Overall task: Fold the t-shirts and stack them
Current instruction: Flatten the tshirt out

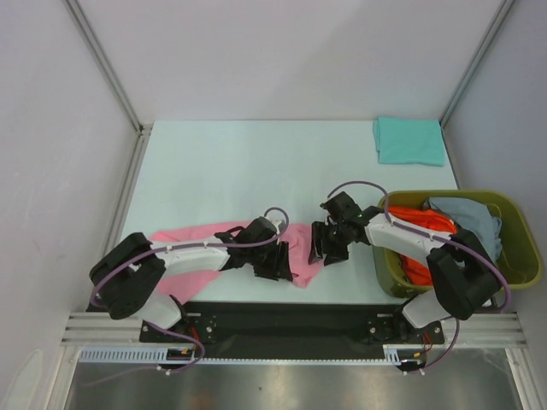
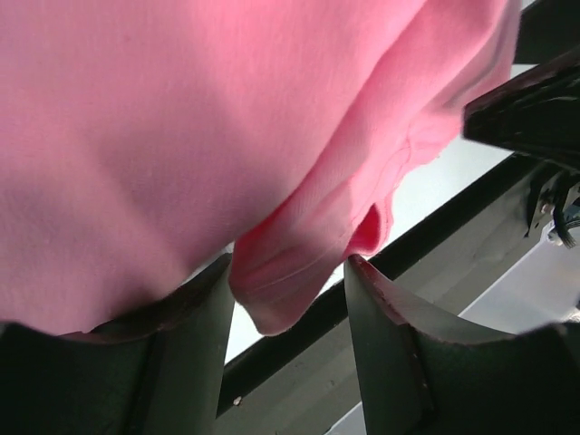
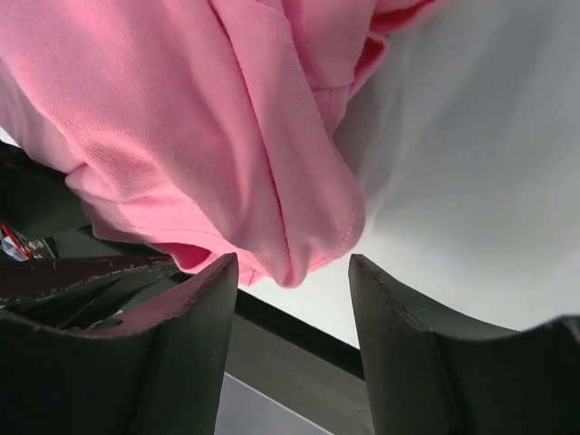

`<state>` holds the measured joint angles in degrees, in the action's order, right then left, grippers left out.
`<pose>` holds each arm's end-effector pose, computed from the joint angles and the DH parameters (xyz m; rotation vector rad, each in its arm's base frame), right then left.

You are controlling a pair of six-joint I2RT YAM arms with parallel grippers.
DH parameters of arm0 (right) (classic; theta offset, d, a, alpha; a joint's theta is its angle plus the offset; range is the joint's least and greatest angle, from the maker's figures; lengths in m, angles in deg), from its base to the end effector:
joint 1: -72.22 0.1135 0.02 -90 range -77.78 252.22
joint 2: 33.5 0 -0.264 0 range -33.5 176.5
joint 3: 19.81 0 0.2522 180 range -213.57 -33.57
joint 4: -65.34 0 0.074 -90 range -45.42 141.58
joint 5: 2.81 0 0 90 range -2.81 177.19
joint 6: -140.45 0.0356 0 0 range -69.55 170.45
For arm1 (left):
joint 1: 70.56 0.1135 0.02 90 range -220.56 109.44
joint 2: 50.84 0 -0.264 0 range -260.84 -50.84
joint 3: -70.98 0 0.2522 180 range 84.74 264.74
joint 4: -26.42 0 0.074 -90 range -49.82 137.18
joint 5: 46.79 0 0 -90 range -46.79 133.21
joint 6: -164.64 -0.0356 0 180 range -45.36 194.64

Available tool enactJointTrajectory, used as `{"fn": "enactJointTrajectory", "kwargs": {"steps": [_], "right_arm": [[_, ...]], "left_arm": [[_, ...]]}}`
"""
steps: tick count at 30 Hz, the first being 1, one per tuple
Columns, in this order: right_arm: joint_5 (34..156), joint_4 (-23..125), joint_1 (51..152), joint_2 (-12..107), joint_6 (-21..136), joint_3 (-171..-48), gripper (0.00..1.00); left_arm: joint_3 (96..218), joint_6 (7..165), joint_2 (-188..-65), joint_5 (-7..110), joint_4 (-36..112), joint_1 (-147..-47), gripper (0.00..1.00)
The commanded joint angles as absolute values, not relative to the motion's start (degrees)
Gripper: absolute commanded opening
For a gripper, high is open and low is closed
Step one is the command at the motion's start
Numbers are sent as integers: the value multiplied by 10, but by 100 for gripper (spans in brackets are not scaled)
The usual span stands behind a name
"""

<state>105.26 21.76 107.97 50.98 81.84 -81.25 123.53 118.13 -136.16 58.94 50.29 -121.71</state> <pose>0.2123 0.1664 0.1786 -0.2049 2.8840 0.7135 0.1619 -0.2164 0.1497 0.3039 2.7969 -0.8824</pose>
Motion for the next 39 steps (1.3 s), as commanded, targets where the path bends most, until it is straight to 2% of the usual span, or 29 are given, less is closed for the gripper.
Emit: {"fn": "enactJointTrajectory", "kwargs": {"steps": [1,3,6,9,11,12,13,14,15,16,17,20,26,31,39], "right_arm": [[1072,242,1080,519,811,-813,58],[1077,246,1081,525,813,-814,58],[1076,249,1083,525,812,-816,58],[1078,251,1079,525,813,-812,58],[1084,257,1078,530,815,-809,56],[1085,261,1078,532,815,-809,48],[1085,265,1078,535,814,-809,43],[1086,271,1078,545,809,-813,35],[1086,271,1079,549,808,-819,26],[1085,270,1081,553,807,-825,9],[1084,264,1083,559,806,-842,1],[1035,198,1101,536,802,-891,0],[976,137,1140,373,809,-1043,0],[1032,196,1181,302,830,-1095,0],[1080,245,1322,291,854,-1233,0]], "left_arm": [[1251,1187,-1343,579,468,-1214,56],[1244,1192,-1334,574,469,-1214,60],[1238,1202,-1328,573,477,-1207,60],[1228,1209,-1321,571,466,-1202,56],[1228,1210,-1332,581,455,-1200,49],[1230,1210,-1337,586,452,-1200,36],[1233,1208,-1343,589,453,-1200,29],[1243,1204,-1345,583,472,-1200,16],[1246,1203,-1341,575,484,-1200,12],[1248,1202,-1332,568,496,-1200,10],[1251,1195,-1307,552,522,-1200,5],[1276,1172,-1256,511,620,-1201,0],[1417,1098,-1094,365,829,-1206,0],[1538,1011,-1024,368,879,-1206,1],[1830,949,-971,300,976,-1206,1]]}}
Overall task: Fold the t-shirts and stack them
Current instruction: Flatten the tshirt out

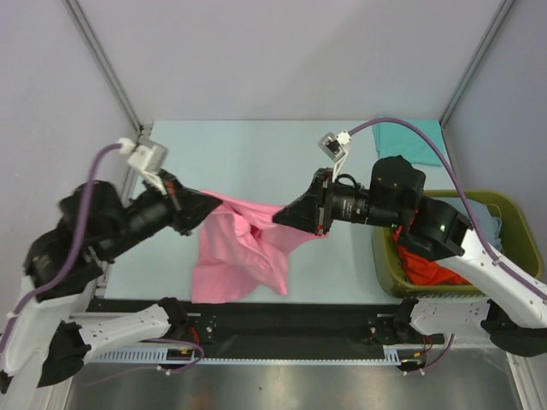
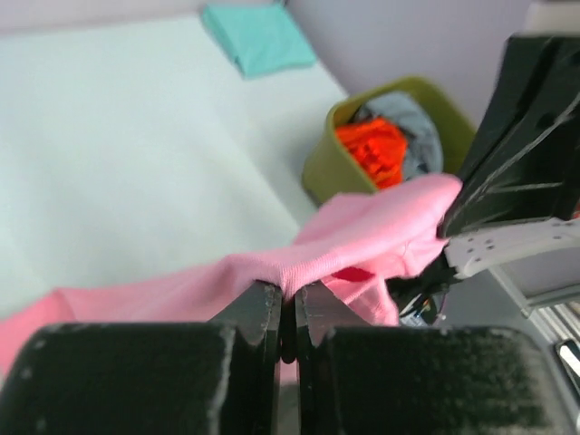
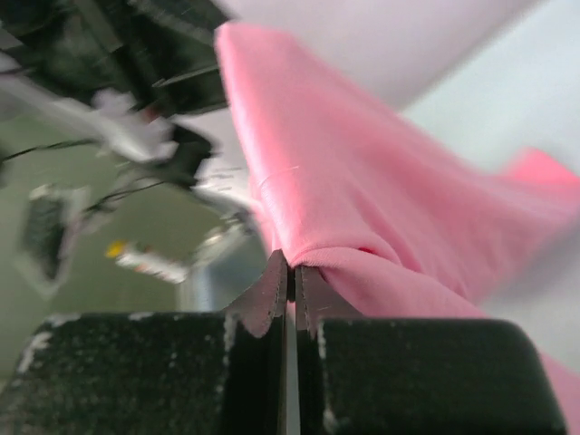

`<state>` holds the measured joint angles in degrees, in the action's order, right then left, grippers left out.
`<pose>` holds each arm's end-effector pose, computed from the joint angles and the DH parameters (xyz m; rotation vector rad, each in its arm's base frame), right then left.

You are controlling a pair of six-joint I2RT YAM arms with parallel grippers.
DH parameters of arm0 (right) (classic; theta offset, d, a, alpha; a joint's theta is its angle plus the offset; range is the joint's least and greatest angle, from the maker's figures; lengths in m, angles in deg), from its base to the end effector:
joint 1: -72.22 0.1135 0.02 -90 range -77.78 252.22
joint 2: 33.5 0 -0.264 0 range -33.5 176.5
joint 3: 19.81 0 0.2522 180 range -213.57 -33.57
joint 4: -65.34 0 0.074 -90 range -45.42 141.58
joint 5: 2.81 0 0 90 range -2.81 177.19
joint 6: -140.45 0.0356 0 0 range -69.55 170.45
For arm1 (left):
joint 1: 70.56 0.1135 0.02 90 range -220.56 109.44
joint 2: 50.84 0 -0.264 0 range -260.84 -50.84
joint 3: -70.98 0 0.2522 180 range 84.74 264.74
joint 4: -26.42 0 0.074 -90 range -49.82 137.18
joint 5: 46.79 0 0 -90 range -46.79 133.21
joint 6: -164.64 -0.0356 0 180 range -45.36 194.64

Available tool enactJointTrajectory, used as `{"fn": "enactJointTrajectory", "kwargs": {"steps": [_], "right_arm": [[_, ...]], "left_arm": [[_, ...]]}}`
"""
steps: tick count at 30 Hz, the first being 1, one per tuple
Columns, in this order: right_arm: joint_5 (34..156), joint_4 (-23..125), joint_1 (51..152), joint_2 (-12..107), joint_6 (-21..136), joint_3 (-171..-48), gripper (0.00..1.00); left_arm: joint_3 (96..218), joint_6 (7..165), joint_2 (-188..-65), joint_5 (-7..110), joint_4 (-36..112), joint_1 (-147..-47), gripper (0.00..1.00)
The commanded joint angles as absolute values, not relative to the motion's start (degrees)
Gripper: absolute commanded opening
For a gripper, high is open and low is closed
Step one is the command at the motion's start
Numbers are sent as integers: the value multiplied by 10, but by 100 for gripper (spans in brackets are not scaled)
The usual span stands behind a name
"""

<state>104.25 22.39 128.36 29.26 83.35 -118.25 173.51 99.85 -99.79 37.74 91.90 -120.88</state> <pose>0.1090 0.1812 0.4816 -0.6246 1.7993 1.3677 0.0687 -0.0774 0.4930 0.3339 1.8309 -0.8537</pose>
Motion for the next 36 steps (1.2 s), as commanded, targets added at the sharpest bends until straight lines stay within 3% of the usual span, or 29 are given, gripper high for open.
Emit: {"fn": "enactJointTrajectory", "kwargs": {"steps": [1,6,12,18,20,22,25,26,27,28,29,30,31,33,36], "right_arm": [[1107,257,1349,297,864,-1242,0],[1110,258,1432,371,852,-1334,0],[1162,246,1409,427,845,-1421,0],[1065,186,1252,388,919,-1368,0],[1000,146,1217,359,937,-1315,1],[1002,150,1144,338,939,-1266,6],[1007,183,1033,314,962,-1141,4],[1000,191,1012,319,959,-1113,6],[978,199,991,328,939,-1068,23],[969,231,960,335,927,-1052,33],[962,252,944,349,911,-1039,44],[936,255,934,385,896,-1037,59],[940,217,908,419,878,-1074,61],[940,150,895,512,851,-1145,65],[916,29,916,560,780,-1238,66]], "left_arm": [[1852,944,-966,295,974,-1206,1],[1921,883,-933,277,906,-1206,0],[1986,785,-954,226,860,-1206,0],[1933,684,-1067,225,762,-1205,0],[1878,696,-1120,287,700,-1195,0],[1847,717,-1158,335,648,-1155,4],[1792,784,-1255,446,588,-1068,6],[1797,790,-1288,464,586,-1054,10],[1801,789,-1363,435,582,-1041,27],[1839,785,-1404,434,591,-1033,40],[1872,791,-1442,402,606,-1026,67],[1915,803,-1490,340,633,-1015,69],[2023,829,-1566,322,712,-1009,68],[2111,845,-1626,299,799,-1005,70],[2090,863,-1593,312,805,-1011,68]]}}
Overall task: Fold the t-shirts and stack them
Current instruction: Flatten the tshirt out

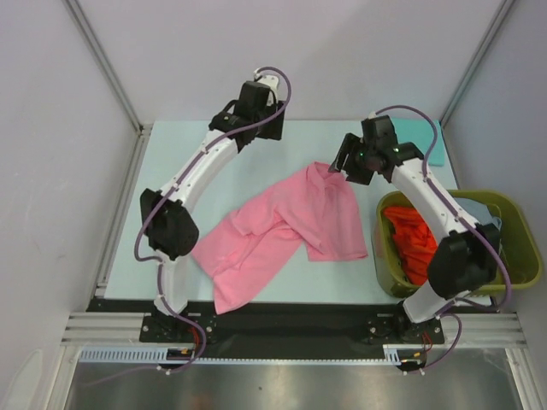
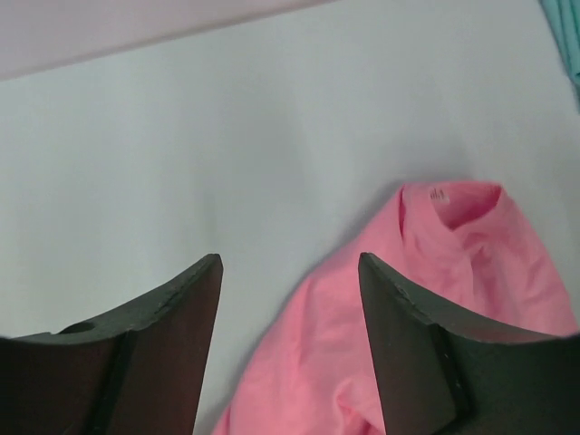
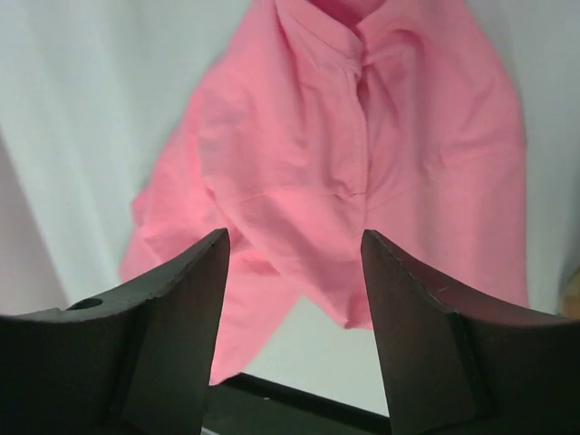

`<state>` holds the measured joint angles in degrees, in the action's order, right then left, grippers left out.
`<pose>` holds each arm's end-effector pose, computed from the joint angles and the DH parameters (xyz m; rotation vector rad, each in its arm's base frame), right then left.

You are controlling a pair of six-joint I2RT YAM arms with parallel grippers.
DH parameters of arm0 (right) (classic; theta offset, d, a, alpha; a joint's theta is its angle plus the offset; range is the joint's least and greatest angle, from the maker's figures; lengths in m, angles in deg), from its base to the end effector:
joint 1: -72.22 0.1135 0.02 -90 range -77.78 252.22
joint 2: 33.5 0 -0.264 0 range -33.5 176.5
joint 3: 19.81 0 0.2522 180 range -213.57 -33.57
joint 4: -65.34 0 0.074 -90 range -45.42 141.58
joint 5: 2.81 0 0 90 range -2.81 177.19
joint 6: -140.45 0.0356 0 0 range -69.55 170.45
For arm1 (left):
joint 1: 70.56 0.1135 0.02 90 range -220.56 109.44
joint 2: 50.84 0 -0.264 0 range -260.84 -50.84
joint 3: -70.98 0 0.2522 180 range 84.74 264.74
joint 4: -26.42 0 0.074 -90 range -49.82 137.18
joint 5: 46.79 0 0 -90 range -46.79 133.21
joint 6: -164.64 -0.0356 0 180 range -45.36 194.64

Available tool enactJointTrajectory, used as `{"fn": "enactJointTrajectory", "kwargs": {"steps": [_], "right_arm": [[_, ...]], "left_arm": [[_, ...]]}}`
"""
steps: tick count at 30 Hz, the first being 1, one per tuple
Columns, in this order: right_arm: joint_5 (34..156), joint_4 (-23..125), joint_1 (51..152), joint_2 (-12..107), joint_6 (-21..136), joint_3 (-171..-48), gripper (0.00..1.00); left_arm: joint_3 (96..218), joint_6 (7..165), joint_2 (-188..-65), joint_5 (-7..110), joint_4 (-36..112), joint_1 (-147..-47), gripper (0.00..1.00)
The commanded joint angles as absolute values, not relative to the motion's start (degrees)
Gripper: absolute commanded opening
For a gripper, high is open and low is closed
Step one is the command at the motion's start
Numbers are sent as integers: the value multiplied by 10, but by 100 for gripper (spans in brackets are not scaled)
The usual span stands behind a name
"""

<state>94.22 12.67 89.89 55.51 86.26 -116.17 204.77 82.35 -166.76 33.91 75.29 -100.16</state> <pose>0.3250 0.1081 0.3320 0.3231 2.4138 0.5837 0.4106 -0.2266 0.3721 0.3052 2.0894 -0.2192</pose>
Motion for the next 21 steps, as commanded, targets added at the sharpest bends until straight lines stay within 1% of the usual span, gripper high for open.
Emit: {"fn": "enactJointTrajectory", "kwargs": {"steps": [1,3,4,5,6,7,8,9,10,12,13,14,15,16,18,19,20,21], "right_arm": [[913,11,923,557,760,-1236,65],[926,17,935,522,753,-1206,65],[946,29,936,505,752,-1161,65],[972,36,937,493,754,-1138,65],[972,36,939,481,758,-1120,65],[974,38,942,460,762,-1101,64],[990,42,945,452,762,-1059,64],[1000,52,950,446,761,-1042,65],[1012,62,955,441,759,-1020,65],[1034,86,969,443,763,-979,67],[1040,94,972,445,765,-969,68],[1048,103,974,451,770,-962,69],[1051,115,973,455,777,-950,75],[1059,125,973,462,777,-946,77],[1092,144,976,496,772,-944,79],[1098,144,978,510,769,-947,79],[1100,144,981,538,767,-950,78],[1100,141,982,551,766,-956,78]], "left_arm": [[2014,883,-1536,328,792,-1011,67],[1915,904,-1467,342,756,-1011,66],[1813,927,-1399,362,747,-1011,64],[1765,934,-1362,371,738,-1011,64],[1718,944,-1333,383,736,-1011,64],[1642,963,-1308,406,739,-1011,70],[1607,971,-1261,425,744,-1011,73],[1573,980,-1243,429,752,-1014,78],[1508,1000,-1220,428,752,-1016,81],[1446,1022,-1162,440,752,-1017,82],[1399,1040,-1147,434,756,-1017,82],[1380,1048,-1135,411,761,-1016,82],[1364,1055,-1120,408,756,-1016,82],[1338,1069,-1119,411,750,-1014,81],[1315,1075,-1139,428,715,-1012,77],[1312,1075,-1153,443,702,-1012,70],[1311,1076,-1170,449,689,-1010,65],[1324,1074,-1212,453,684,-1008,60]]}}
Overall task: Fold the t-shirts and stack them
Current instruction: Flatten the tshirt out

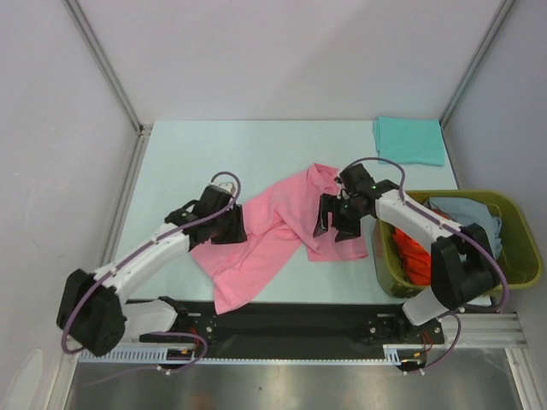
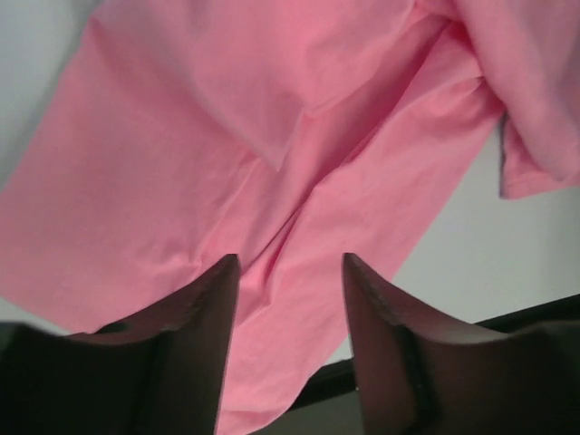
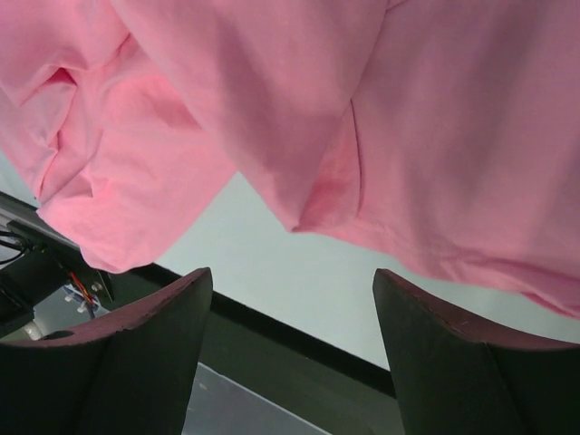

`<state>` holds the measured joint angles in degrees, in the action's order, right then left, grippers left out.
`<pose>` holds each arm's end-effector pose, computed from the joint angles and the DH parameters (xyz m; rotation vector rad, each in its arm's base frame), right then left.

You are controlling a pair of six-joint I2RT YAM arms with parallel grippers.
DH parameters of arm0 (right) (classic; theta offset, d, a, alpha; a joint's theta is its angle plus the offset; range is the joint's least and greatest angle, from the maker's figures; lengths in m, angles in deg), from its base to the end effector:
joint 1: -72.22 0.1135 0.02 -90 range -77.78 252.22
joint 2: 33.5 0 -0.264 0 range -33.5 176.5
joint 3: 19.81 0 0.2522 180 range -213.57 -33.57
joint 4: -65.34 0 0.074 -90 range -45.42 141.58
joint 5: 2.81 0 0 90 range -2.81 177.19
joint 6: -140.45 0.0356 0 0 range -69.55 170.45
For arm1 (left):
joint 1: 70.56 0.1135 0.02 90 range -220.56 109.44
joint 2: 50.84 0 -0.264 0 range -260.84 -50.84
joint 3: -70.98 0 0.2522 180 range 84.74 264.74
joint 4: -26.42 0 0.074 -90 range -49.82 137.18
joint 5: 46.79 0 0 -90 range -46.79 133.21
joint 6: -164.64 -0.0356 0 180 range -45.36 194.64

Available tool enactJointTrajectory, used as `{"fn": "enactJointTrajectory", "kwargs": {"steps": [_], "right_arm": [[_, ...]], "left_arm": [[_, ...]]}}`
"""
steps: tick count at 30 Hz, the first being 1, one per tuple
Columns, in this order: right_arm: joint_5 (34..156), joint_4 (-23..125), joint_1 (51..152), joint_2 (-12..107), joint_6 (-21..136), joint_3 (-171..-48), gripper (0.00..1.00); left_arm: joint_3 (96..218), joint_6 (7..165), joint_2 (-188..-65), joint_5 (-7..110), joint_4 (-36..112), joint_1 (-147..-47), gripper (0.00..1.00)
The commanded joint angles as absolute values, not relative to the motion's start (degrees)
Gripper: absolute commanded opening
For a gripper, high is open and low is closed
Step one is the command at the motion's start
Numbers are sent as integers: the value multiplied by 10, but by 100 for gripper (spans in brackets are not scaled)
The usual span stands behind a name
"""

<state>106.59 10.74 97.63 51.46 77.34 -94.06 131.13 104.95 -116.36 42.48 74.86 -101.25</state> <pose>0.2565 0.1349 0.2319 -0.0690 2.8203 0.7045 0.1949 -0.1152 0.2417 0.0032 2.5607 -0.4106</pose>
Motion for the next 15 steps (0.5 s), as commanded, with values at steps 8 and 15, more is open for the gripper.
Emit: {"fn": "enactJointTrajectory", "kwargs": {"steps": [8,15], "right_arm": [[1114,168,993,616,788,-964,60],[1133,189,1001,655,795,-969,57]], "left_arm": [[1361,1075,-1342,461,665,-1001,59],[1398,1065,-1369,434,671,-994,74]]}}
